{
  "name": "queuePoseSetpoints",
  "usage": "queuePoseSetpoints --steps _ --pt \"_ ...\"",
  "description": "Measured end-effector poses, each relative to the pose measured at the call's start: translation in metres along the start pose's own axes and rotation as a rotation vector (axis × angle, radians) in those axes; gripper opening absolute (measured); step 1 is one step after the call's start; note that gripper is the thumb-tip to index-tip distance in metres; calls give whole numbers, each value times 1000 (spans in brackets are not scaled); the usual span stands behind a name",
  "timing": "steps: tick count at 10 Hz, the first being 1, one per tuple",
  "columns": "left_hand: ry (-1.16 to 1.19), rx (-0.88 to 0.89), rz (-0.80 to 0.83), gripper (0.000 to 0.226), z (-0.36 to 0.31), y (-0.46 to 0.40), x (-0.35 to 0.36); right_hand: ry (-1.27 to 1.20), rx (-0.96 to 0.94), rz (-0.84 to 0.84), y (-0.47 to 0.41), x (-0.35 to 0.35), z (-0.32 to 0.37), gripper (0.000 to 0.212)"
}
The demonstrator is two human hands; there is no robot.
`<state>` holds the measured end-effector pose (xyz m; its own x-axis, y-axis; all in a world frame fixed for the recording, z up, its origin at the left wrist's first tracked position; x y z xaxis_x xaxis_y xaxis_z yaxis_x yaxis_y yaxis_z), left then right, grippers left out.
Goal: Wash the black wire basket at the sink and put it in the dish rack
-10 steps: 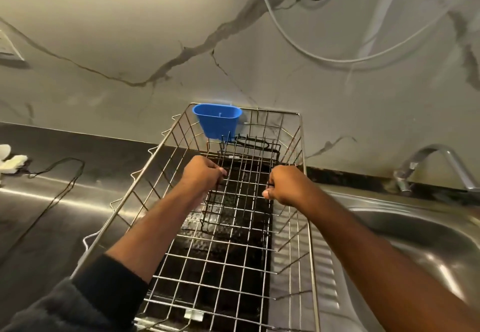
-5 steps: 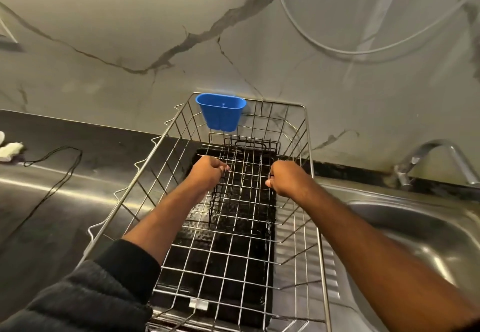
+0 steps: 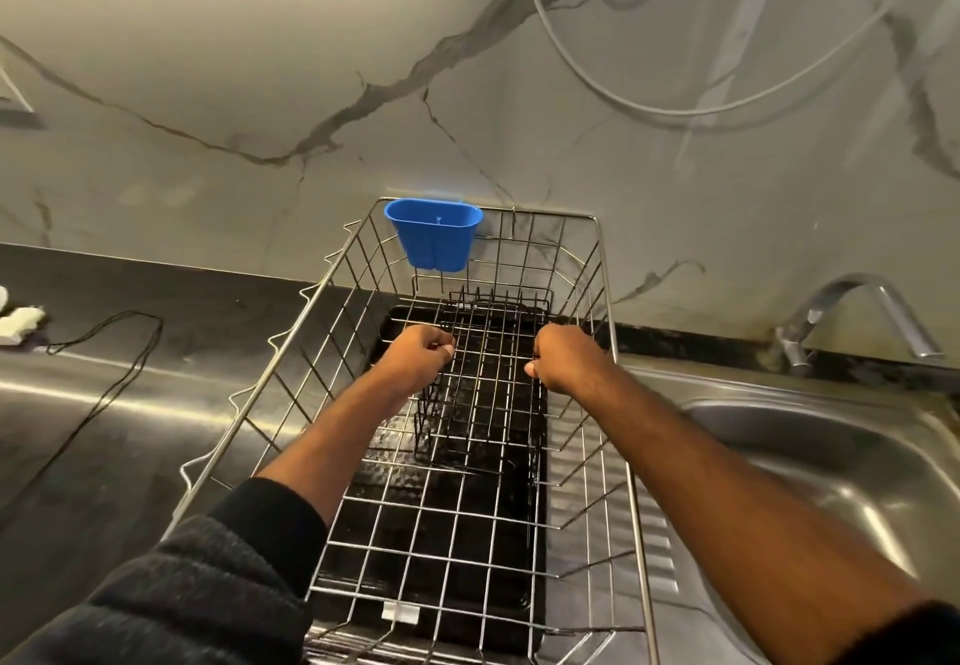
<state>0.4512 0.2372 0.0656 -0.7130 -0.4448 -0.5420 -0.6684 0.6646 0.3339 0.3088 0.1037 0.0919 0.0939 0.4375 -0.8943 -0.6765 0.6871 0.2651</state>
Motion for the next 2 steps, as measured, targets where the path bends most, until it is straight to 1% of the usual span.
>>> queuePoseSetpoints --steps 1,2 --pt "-115 20 -20 39 -5 6 -1 14 -35 -82 5 -4 2 10" --pt "-242 49 -117 54 -21 11 -8 -2 -128 -271 10 -16 3 6"
Point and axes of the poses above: each hand's wrist, its own y-axis away from the middle knuckle, its own x-axis out of the palm, z = x × y, the point moved 6 cm from there along -y, towards the middle knuckle, and after that the axes turned 6 degrees about -y, right-handed, at the moved point
